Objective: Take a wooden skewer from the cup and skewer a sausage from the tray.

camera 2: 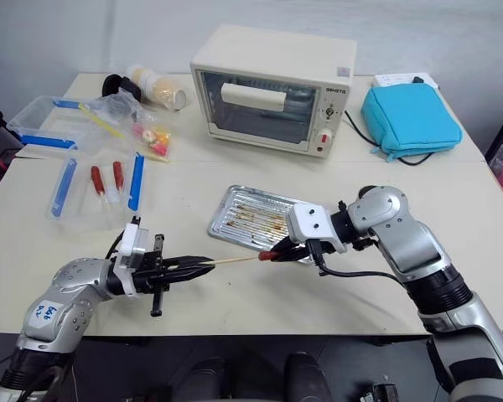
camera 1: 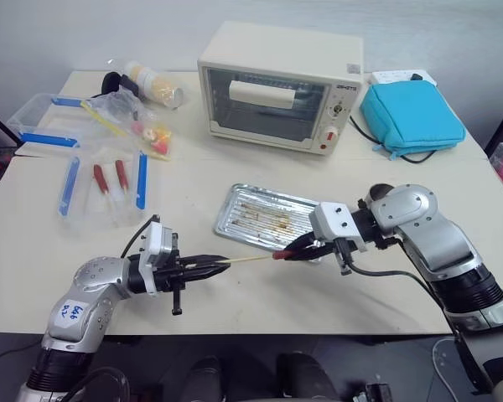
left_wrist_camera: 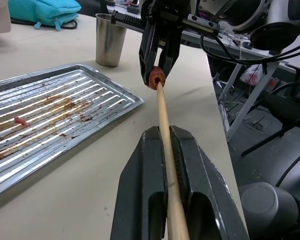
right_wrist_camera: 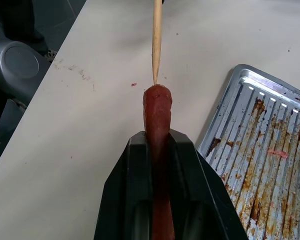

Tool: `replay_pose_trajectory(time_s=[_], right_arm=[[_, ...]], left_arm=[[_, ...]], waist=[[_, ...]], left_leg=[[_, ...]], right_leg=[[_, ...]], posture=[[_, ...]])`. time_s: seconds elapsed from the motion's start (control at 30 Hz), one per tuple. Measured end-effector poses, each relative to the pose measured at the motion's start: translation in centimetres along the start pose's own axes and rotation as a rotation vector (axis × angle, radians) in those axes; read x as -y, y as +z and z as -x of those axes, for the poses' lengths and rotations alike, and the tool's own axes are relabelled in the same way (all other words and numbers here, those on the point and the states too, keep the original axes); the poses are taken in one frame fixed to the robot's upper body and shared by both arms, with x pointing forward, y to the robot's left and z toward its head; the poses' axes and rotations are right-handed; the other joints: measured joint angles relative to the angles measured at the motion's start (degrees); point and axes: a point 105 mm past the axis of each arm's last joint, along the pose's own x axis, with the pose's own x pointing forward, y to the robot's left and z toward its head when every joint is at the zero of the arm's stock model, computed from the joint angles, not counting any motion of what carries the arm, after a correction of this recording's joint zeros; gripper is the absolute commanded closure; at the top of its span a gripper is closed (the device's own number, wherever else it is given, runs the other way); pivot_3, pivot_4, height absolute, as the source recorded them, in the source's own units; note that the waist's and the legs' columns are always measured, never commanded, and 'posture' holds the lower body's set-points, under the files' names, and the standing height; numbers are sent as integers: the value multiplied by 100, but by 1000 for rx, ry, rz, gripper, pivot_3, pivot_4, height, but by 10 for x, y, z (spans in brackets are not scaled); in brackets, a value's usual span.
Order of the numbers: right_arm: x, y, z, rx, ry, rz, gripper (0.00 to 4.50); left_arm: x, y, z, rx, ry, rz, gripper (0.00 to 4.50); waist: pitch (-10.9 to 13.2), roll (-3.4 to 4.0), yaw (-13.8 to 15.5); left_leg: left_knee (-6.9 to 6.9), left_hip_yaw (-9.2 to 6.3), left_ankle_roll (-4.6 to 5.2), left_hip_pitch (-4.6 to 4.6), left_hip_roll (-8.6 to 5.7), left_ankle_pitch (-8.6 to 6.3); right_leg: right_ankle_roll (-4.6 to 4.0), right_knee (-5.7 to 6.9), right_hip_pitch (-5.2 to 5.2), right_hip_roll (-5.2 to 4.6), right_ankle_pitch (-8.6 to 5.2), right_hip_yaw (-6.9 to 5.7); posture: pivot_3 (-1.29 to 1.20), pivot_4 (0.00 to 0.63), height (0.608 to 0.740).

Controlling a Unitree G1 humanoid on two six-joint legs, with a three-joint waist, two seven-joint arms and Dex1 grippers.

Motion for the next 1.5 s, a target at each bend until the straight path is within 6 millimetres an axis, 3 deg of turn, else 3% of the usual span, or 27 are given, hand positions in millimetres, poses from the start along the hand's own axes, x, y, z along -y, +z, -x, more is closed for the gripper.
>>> replay_pose_trajectory(time_s=[0.63,1.1,1.5], right_arm=[[4,8,-12,-52,28,36,4185],[15,5,-7,-99,-27,0,4185],[15,2,-4,-111,-27,-30,4185]], left_arm=[[-8,-4,-22,-19,-47,-13,4500],[-20,0,-45,1,-24,-10,4500],[-22,1,-53,-15,-39,0,4500]], waist=[[0,0,1],[0,0,11],[0,0,10]], left_leg=[[5,1,0,0,-1,0],[37,0,2,-4,-1,-1],[40,0,2,-4,1,0]], right_leg=[[0,5,0,3,0,-4],[1,29,1,3,0,-5],[1,33,0,5,0,-5]], posture=[[0,150,740],[0,150,740],[0,150,740]])
